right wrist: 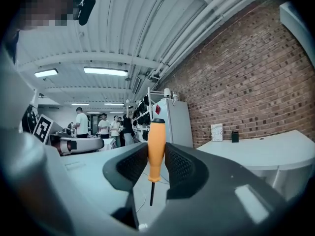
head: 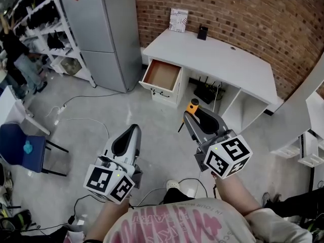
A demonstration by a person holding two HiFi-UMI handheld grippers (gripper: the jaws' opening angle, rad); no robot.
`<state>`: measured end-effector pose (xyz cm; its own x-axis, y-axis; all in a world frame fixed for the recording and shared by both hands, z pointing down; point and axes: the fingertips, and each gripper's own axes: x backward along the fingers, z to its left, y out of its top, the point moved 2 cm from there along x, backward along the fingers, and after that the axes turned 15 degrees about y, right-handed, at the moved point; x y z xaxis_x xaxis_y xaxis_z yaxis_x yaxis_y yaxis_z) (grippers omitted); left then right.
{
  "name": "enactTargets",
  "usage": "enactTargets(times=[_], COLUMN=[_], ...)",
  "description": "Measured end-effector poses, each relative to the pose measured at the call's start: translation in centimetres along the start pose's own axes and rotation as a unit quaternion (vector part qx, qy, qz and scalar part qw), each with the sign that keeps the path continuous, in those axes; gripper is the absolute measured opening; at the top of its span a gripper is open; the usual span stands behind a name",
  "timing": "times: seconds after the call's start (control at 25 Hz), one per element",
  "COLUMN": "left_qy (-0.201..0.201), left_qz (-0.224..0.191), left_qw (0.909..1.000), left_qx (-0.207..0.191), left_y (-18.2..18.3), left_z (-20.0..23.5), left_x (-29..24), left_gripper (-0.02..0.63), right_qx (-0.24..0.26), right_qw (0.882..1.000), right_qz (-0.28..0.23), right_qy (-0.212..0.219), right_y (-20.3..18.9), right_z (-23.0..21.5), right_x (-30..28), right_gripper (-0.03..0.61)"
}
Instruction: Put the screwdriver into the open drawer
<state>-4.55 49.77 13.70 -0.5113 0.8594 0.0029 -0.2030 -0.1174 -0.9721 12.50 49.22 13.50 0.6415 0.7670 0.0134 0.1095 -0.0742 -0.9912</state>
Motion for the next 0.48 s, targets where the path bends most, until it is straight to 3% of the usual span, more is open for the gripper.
enactTargets(times=[0.48], left_qy=[0.023], left_qz=[-0.026], left_qw=[0.9994], left_qx=[0.007], left_y=[1.4], left_z=[1.5], left_x=[-9.3], left_gripper=[0.002], right_qx=[0.018], right_qw=[0.999], right_qz=[-0.006], right_qy=[0.039], right_y=[2.2], right_z=[-8.6], right_x=[-5.8], right_gripper=[0.124])
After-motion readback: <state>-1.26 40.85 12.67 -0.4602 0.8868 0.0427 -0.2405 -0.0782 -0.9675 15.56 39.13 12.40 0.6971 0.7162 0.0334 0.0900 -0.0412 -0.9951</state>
